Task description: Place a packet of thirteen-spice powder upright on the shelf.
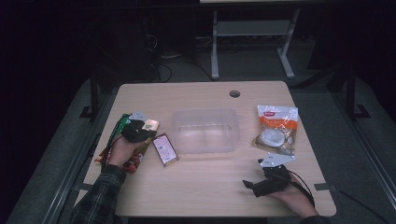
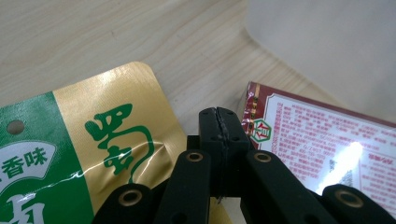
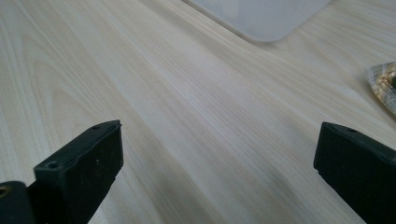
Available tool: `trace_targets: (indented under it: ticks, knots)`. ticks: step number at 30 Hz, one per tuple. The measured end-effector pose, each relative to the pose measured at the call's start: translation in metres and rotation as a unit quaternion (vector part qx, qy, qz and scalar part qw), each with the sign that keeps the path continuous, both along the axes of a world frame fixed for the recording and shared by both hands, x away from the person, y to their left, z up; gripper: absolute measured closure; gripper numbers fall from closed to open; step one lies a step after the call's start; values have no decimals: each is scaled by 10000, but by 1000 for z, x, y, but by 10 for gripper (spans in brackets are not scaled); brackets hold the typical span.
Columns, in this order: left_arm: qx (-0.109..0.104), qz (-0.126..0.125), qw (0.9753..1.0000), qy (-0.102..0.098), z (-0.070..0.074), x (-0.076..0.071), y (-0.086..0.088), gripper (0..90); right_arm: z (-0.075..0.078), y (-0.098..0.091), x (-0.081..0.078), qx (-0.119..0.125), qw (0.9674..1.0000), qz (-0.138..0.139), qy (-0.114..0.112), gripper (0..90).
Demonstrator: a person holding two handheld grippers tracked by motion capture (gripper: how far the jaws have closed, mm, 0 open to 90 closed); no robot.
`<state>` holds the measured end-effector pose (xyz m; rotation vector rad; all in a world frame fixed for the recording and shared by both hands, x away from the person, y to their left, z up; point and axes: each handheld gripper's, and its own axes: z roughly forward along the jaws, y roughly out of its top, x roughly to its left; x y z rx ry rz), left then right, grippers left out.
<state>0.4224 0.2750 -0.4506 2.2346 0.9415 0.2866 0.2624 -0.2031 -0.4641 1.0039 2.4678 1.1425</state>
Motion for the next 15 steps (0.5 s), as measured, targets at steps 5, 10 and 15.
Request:
trace_targets:
  ticks: [5,10,15]
  knots:
    - [0,-69,9999,114,-2,-3,-2,899,1,0,0,-12,10000,3,-25,10]
    - [-53,-87,9998,196,-2,-11,-2,899,1,0,-1,6,10000,-8,-36,10]
    - [-32,-222,9993,311,-3,-24,-5,899,2,0,0,10,10000,17,-76,10]
